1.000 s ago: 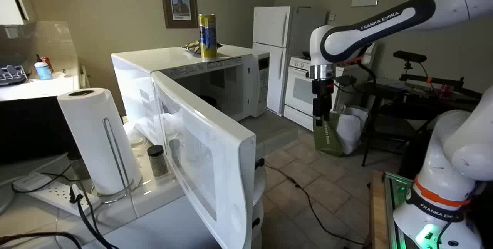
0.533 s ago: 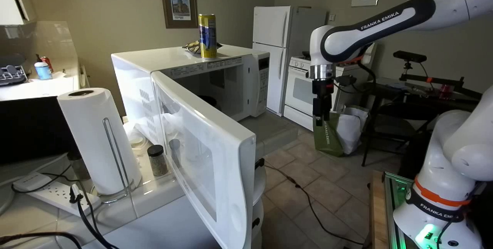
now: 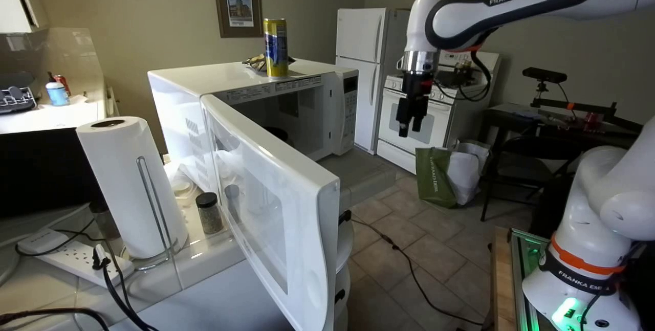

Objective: Place the object in the microwave and then close the microwave door

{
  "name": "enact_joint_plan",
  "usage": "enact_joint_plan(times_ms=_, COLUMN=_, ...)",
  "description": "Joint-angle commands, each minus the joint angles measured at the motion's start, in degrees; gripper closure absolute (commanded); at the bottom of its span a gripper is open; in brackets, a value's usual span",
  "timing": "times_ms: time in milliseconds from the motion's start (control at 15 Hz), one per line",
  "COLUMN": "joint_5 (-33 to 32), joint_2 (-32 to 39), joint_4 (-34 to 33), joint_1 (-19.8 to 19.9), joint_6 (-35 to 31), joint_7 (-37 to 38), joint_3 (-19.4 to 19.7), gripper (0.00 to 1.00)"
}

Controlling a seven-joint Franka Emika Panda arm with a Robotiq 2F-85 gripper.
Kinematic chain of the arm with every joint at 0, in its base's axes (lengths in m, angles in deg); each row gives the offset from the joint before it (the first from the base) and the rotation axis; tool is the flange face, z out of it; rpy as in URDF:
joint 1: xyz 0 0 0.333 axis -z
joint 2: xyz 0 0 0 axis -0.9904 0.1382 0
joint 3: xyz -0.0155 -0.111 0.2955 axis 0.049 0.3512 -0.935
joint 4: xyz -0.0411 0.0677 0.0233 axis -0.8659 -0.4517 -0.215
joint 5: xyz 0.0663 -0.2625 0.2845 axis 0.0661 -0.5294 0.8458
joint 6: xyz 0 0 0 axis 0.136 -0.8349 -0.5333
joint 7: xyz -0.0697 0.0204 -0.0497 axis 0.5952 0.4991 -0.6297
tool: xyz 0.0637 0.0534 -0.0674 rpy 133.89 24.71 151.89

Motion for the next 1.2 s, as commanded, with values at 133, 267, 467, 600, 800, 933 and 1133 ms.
enact_joint_plan(times_ms=133, joint_5=-1.96, joint_2=2.74, joint_4=-17.26, joint_1=-0.06, joint_6=1.38, joint_7=4.73, joint_3=-3.88, gripper=0.0)
enact_joint_plan(times_ms=267, joint_5=-2.7, joint_2=5.88, joint_4=-24.0, joint_1=0.0, joint_6=-2.18, joint_7=4.59, joint_3=-4.17, gripper=0.0)
enact_joint_plan(times_ms=467, joint_5=-3.13, joint_2=11.87, joint_4=-31.72, joint_1=-0.06, joint_6=-11.31, joint_7=4.05, joint_3=-4.04, gripper=0.0)
enact_joint_plan(times_ms=600, joint_5=-2.69, joint_2=16.31, joint_4=-35.62, joint_1=-0.33, joint_6=-16.1, joint_7=2.78, joint_3=-3.72, gripper=0.0)
enact_joint_plan(times_ms=800, joint_5=-2.04, joint_2=23.65, joint_4=-41.98, joint_1=-0.52, joint_6=-17.95, joint_7=-4.19, joint_3=-3.14, gripper=0.0)
enact_joint_plan(times_ms=933, joint_5=-1.13, joint_2=27.79, joint_4=-46.08, joint_1=-0.29, joint_6=-17.3, joint_7=-8.57, joint_3=-3.21, gripper=0.0)
enact_joint_plan(times_ms=1133, joint_5=1.77, joint_2=32.63, joint_4=-51.86, joint_1=0.37, joint_6=-15.82, joint_7=-15.03, joint_3=-4.01, gripper=0.0)
